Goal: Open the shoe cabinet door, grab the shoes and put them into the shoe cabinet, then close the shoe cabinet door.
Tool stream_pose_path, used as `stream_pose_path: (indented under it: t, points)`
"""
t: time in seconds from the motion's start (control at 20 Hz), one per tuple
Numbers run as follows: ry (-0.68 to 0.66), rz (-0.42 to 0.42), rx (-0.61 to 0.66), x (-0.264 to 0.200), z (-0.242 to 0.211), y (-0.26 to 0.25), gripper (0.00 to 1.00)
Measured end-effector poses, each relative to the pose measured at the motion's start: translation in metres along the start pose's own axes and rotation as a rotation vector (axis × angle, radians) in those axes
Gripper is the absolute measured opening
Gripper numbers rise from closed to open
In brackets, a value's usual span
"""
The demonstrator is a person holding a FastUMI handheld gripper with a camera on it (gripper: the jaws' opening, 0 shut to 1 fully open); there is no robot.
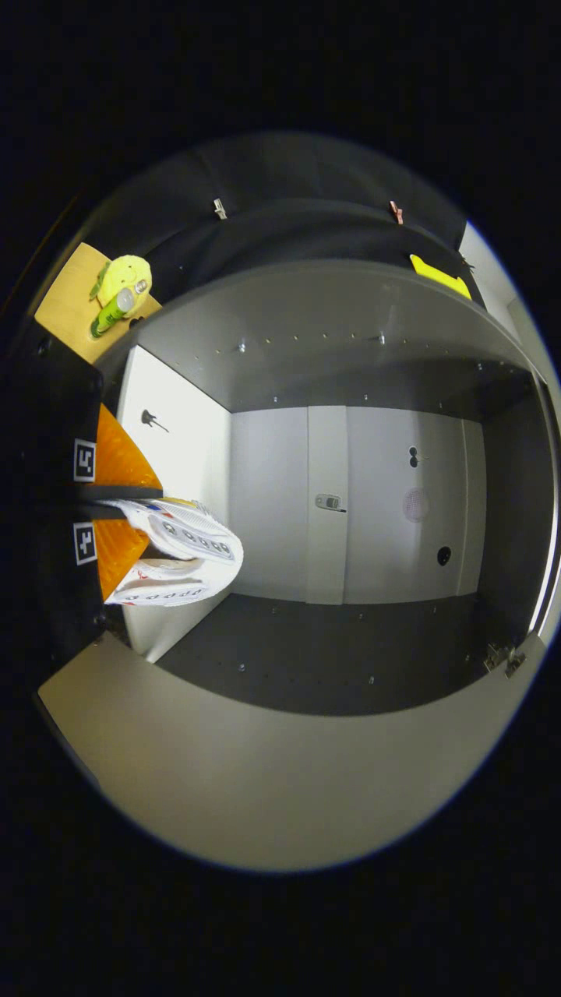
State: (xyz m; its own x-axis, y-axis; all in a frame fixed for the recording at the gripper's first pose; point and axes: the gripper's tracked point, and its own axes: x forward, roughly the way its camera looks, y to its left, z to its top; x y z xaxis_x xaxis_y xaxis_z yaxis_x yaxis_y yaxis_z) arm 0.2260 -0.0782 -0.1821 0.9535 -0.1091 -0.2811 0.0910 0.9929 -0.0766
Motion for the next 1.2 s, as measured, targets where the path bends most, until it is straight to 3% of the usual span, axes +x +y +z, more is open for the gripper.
stream_pose_path:
  t: [0.6,1.2]
  points:
    - [0.026,0.064,-0.035,0.127,-0.004,0.011,0.04]
    - [0.034,0.119,-0.008,0.152,-0.014,0.021,0.04]
